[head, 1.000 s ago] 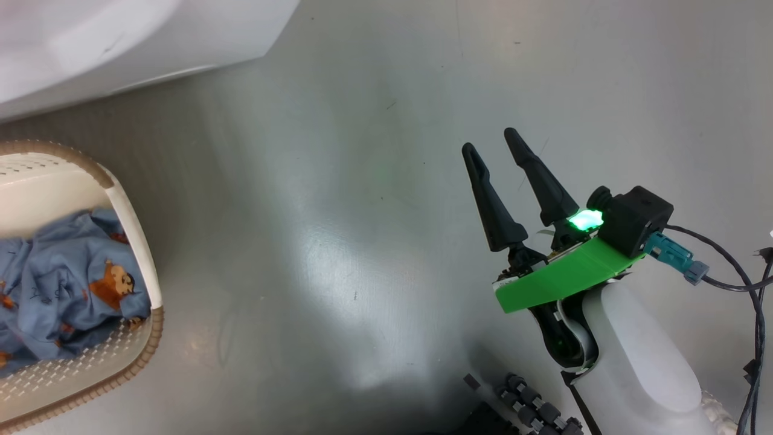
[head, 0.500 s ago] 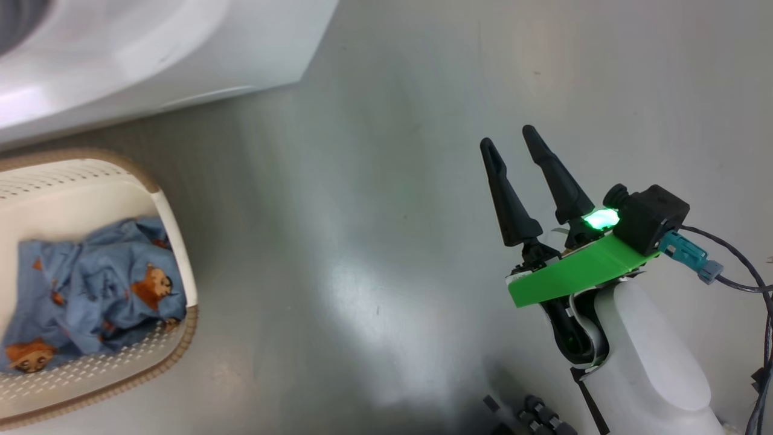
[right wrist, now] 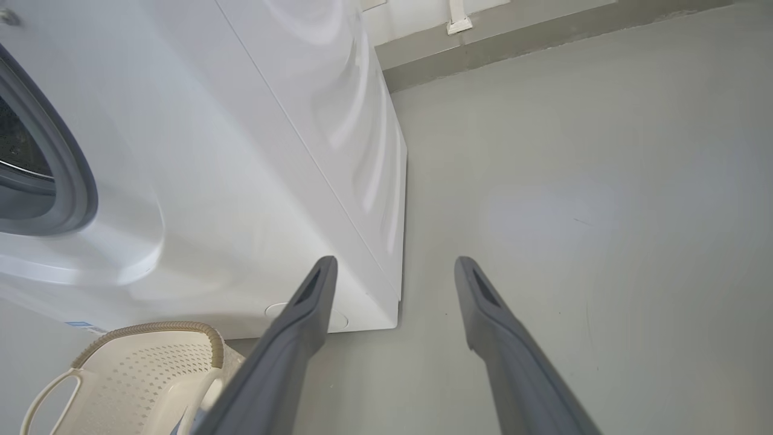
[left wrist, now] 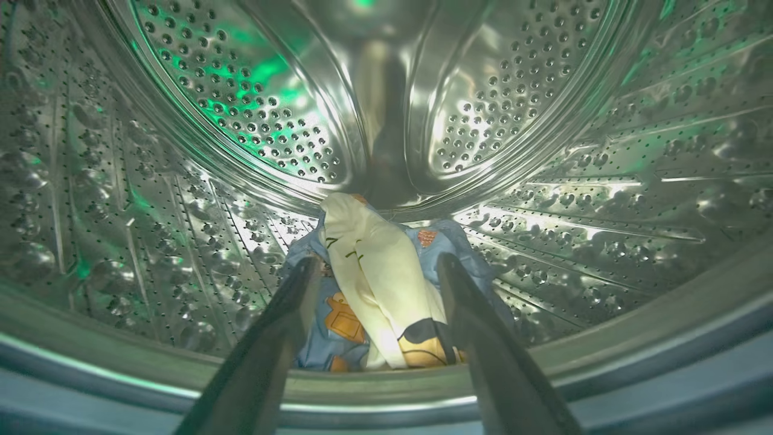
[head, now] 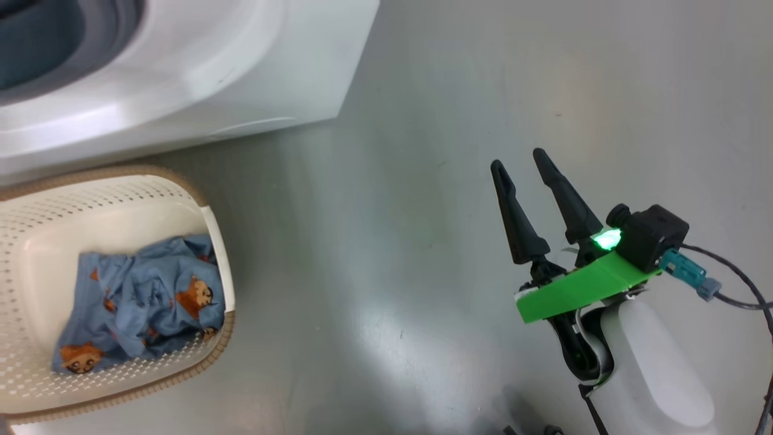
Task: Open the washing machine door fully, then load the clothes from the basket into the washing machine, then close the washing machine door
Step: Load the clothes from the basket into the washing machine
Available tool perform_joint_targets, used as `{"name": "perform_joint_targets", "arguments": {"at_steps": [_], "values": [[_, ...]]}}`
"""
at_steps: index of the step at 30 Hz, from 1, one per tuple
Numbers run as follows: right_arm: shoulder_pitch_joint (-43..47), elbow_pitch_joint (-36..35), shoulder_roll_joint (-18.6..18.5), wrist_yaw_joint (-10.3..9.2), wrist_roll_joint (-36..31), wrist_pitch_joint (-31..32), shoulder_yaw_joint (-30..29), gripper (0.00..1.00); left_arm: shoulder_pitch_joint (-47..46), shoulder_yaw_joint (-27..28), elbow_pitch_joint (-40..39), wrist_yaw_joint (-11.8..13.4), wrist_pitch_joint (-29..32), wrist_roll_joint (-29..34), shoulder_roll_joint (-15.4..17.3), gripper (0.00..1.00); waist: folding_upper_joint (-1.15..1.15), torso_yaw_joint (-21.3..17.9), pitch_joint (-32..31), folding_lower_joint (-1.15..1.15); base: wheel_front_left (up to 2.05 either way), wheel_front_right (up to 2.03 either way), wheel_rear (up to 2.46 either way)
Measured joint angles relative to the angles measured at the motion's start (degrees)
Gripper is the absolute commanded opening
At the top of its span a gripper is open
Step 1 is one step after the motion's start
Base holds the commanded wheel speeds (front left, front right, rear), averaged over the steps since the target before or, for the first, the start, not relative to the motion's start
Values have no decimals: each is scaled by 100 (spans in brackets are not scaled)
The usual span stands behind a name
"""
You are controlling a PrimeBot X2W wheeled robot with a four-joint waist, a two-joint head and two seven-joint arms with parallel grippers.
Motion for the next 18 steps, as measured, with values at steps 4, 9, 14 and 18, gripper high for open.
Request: {"name": "perform_joint_targets", "arguments": {"at_steps": [4,9,14,18], "values": [[131,36,0,0,-55,0,-100,100,671,-26,-503,62,-292,1,-177,100,0,61,-157,0,0,0,0],[204,71,-2,0,-110,0,-133,100,1339,-74,-1003,152,-689,4,-349,100,0,136,-328,0,0,0,0],[221,105,-2,0,-218,0,-140,100,2172,-114,-1523,297,-1202,122,-513,100,0,183,-546,0,0,0,0],[338,136,-2,0,-229,0,-162,100,2724,-149,-1668,305,-1400,132,-623,100,0,205,-707,0,0,0,0]]}}
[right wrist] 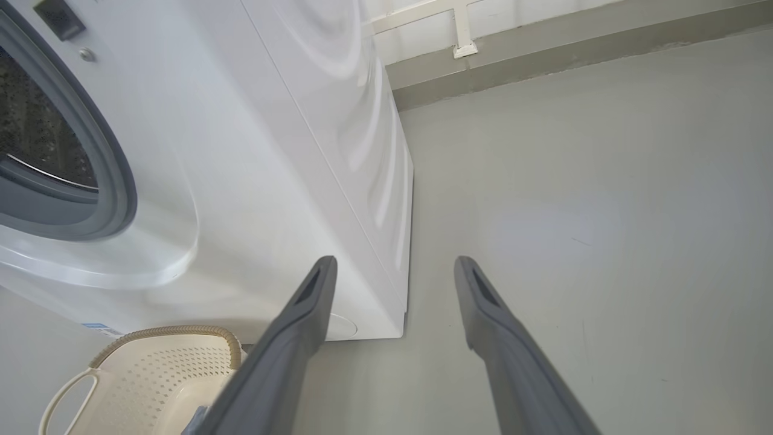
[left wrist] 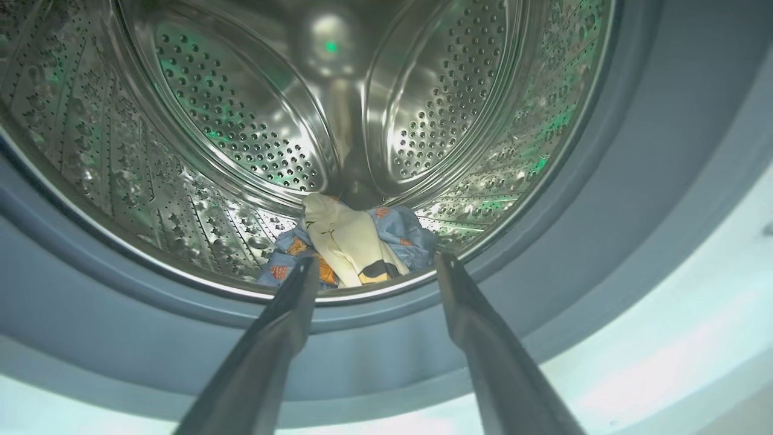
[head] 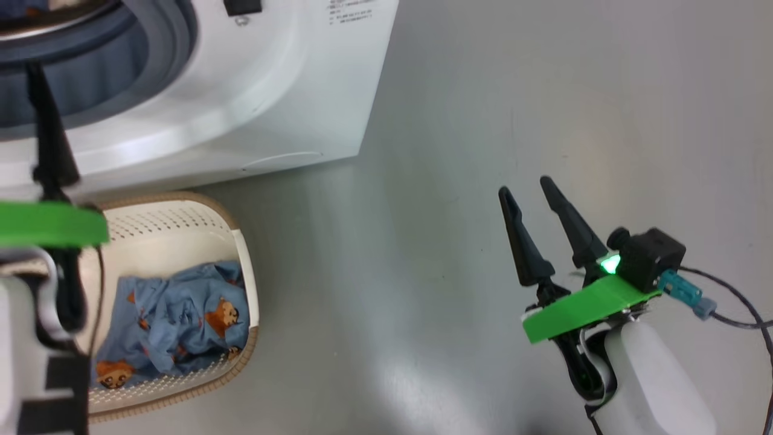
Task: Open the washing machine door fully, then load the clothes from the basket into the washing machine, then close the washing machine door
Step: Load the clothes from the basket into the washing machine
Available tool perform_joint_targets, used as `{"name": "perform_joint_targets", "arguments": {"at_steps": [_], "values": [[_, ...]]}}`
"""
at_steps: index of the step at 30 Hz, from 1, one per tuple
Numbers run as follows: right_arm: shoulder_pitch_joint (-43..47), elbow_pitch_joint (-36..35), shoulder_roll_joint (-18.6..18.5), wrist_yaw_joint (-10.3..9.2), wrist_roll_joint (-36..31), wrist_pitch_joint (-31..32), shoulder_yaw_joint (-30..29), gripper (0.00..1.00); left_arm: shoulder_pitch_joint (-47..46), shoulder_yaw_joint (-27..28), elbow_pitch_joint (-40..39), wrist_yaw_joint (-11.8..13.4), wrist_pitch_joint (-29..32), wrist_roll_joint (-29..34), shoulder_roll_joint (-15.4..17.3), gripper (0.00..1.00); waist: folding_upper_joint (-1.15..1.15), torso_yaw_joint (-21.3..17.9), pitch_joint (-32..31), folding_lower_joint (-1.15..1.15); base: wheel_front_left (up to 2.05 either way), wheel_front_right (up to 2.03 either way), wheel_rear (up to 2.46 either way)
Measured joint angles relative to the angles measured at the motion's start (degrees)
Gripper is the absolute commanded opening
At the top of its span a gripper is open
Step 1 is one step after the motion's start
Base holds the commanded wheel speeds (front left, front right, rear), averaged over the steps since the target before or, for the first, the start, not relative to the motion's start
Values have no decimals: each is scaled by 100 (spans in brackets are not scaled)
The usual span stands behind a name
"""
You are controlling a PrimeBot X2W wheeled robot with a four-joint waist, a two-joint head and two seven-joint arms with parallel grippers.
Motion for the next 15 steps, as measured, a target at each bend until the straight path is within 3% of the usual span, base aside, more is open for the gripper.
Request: {"name": "perform_joint_targets", "arguments": {"at_steps": [15], "values": [[145,75,0,0,-187,0,-70,100,1250,21,-223,98,-291,152,-434,100,0,42,-580,0,0,0,0]]}}
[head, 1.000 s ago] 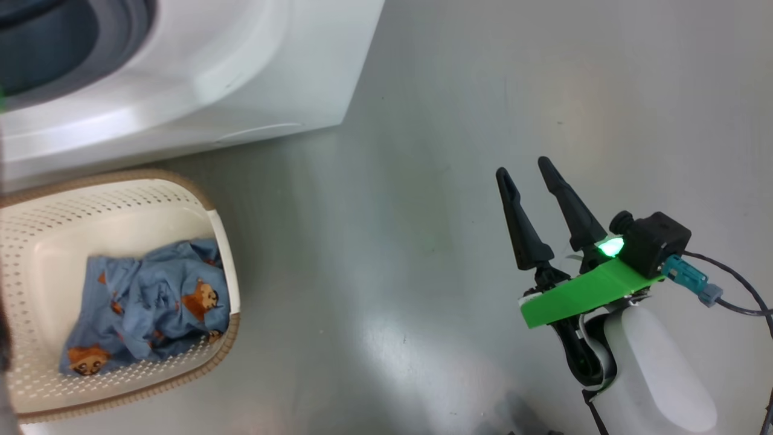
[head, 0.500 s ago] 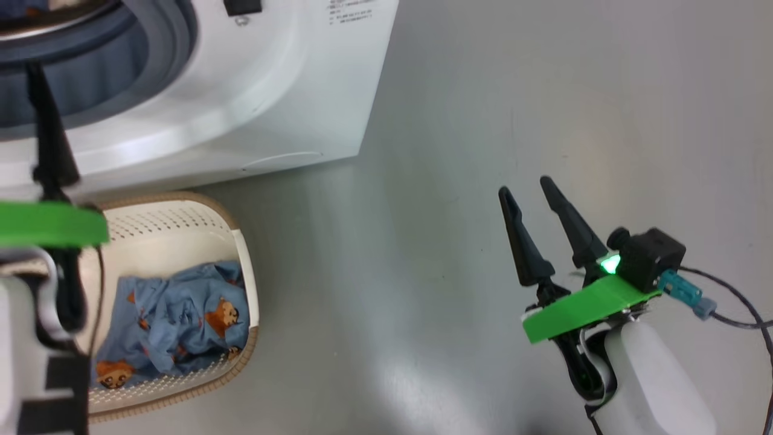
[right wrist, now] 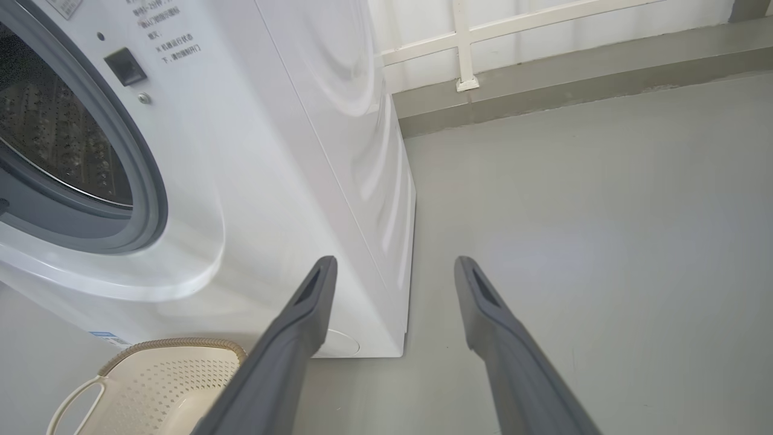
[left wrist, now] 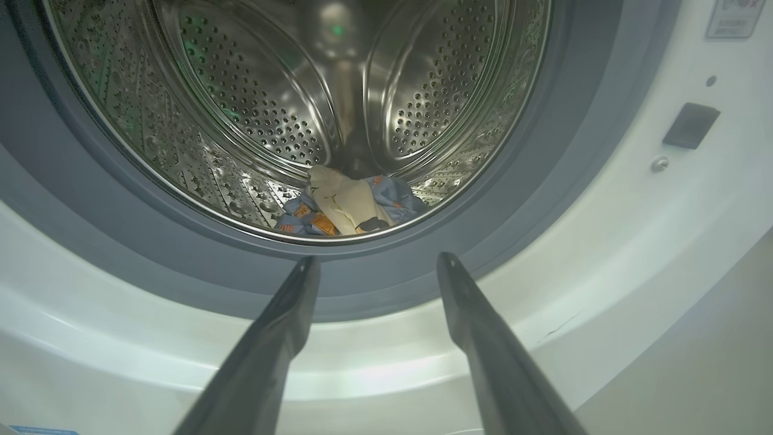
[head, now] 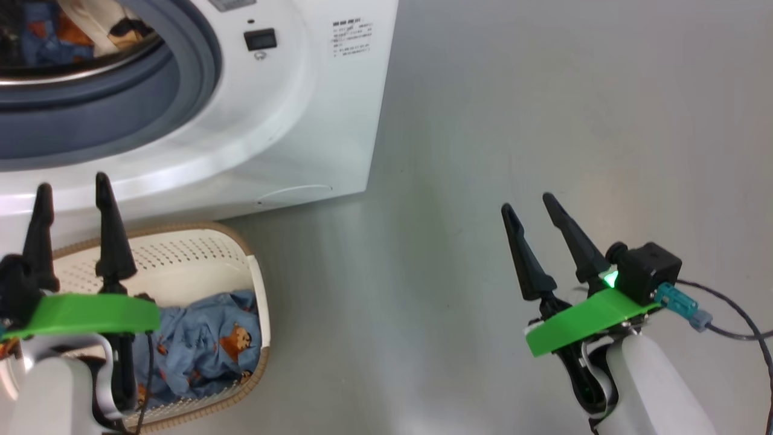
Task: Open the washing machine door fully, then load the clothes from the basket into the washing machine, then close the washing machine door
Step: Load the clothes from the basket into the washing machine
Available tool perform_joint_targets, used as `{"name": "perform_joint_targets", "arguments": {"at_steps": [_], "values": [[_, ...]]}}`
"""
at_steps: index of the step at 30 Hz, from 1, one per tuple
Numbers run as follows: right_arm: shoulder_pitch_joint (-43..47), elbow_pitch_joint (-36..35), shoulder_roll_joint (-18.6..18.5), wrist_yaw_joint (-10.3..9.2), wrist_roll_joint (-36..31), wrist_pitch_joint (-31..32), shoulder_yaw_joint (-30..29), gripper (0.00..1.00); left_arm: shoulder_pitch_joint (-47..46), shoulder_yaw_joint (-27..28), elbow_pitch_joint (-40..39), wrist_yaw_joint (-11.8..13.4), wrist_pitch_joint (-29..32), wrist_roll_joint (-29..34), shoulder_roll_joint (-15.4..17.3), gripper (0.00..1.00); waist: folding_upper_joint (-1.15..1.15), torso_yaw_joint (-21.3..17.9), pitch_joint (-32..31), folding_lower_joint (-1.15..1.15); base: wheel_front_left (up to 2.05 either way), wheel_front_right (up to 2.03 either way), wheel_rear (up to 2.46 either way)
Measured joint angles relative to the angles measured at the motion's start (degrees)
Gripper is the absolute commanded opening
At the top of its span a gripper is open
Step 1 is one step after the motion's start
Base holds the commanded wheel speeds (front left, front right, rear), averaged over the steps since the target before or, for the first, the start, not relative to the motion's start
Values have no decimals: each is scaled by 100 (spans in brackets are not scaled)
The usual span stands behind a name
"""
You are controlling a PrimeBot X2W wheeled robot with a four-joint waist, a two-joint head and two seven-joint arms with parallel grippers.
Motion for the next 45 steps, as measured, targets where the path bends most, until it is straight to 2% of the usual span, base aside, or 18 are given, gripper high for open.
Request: {"name": "perform_joint_targets", "arguments": {"at_steps": [8,14,28,45], "values": [[197,56,-1,0,-58,0,-71,100,522,172,-205,-35,0,261,-363,100,0,35,-331,0,0,0,0],[328,42,-31,0,-208,0,-93,100,932,183,-249,-98,0,355,-520,100,0,80,-581,0,0,0,0],[628,-12,-68,0,-298,0,-199,100,1684,272,-400,-100,0,502,-560,100,0,132,-1198,0,0,0,0],[1255,42,-163,0,-475,1,-290,100,2602,-30,-402,204,1,290,-560,100,0,200,-2159,0,0,0,0]]}}
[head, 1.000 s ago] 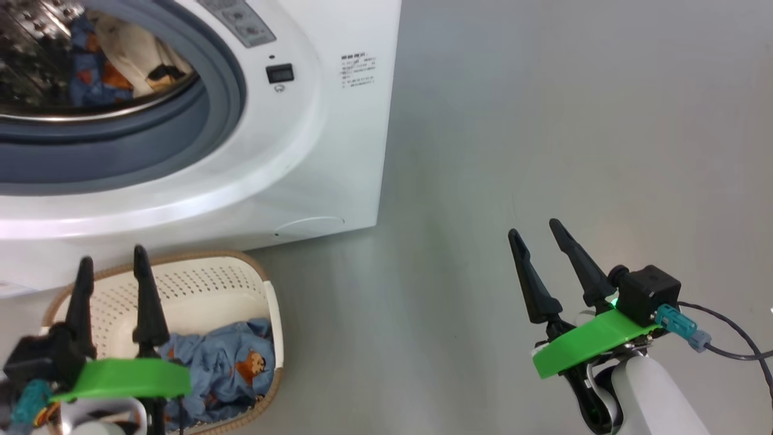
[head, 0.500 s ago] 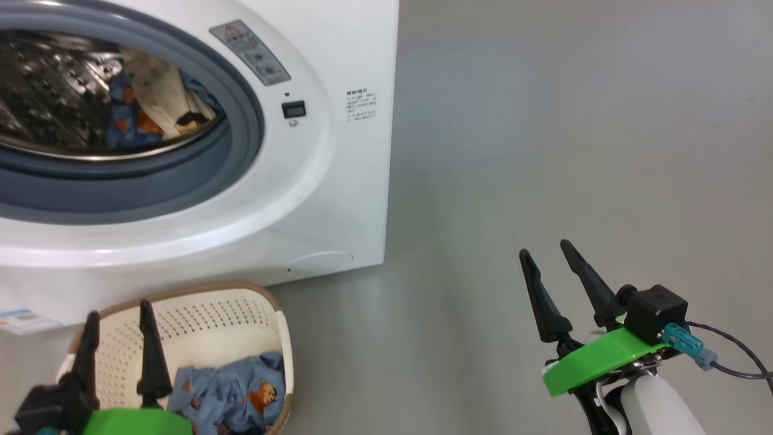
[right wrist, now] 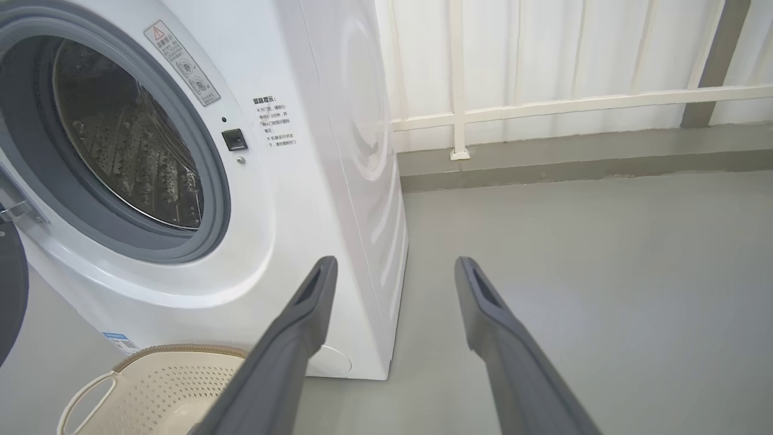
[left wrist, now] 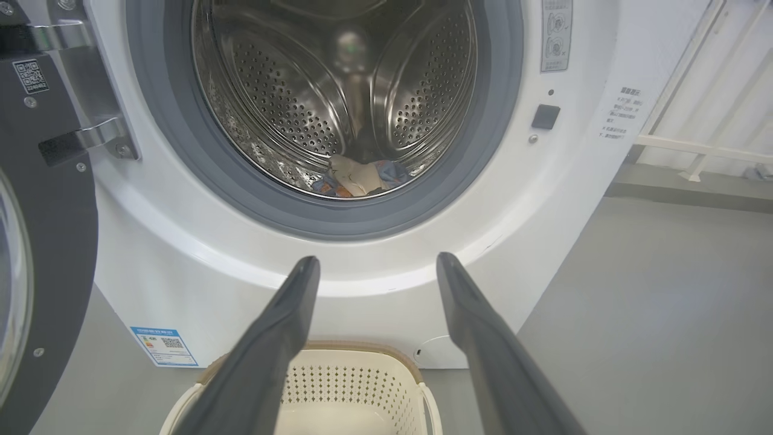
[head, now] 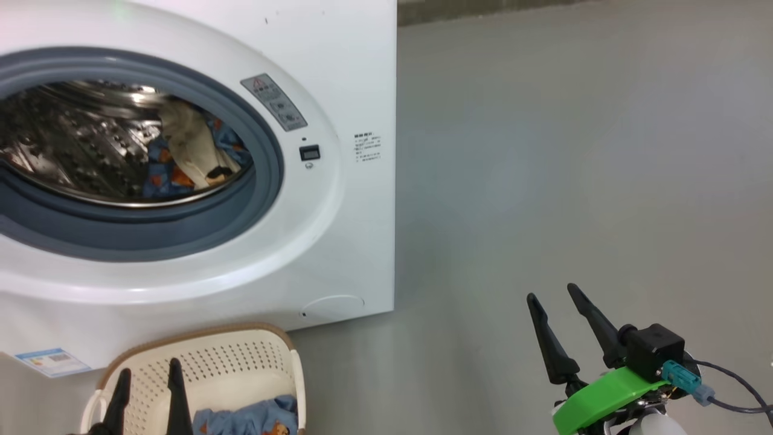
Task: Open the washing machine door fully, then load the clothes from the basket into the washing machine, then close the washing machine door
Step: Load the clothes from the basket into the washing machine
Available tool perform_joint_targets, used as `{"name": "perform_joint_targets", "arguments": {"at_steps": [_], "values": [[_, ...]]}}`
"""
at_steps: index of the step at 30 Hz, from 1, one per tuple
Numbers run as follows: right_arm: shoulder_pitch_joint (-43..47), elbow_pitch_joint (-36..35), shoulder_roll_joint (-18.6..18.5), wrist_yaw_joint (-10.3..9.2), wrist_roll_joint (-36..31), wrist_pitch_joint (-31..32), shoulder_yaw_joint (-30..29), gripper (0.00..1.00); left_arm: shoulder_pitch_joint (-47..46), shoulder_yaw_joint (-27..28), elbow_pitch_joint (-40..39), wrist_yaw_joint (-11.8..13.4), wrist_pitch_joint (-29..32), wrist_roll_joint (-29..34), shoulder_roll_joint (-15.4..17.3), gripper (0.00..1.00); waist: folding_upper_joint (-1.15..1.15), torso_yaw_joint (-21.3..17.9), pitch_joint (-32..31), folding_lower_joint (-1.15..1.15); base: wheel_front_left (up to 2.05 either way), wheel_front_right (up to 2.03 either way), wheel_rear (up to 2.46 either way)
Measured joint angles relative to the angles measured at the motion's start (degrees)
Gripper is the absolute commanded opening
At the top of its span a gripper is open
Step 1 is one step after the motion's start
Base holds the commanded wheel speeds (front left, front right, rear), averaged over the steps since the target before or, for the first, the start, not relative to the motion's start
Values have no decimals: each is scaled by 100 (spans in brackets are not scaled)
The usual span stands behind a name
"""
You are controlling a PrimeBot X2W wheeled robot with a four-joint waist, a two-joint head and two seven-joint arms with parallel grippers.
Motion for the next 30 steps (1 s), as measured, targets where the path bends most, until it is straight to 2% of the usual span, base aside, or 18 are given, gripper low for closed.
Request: {"name": "perform_joint_targets", "arguments": {"at_steps": [10,30], "values": [[329,-19,-24,0,-189,0,-71,100,427,-27,-189,193,0,16,2,100,0,16,-413,0,0,0,0],[488,-23,-10,0,-189,0,-272,100,647,-116,-172,294,0,-10,3,100,0,108,-613,0,0,0,0]]}}
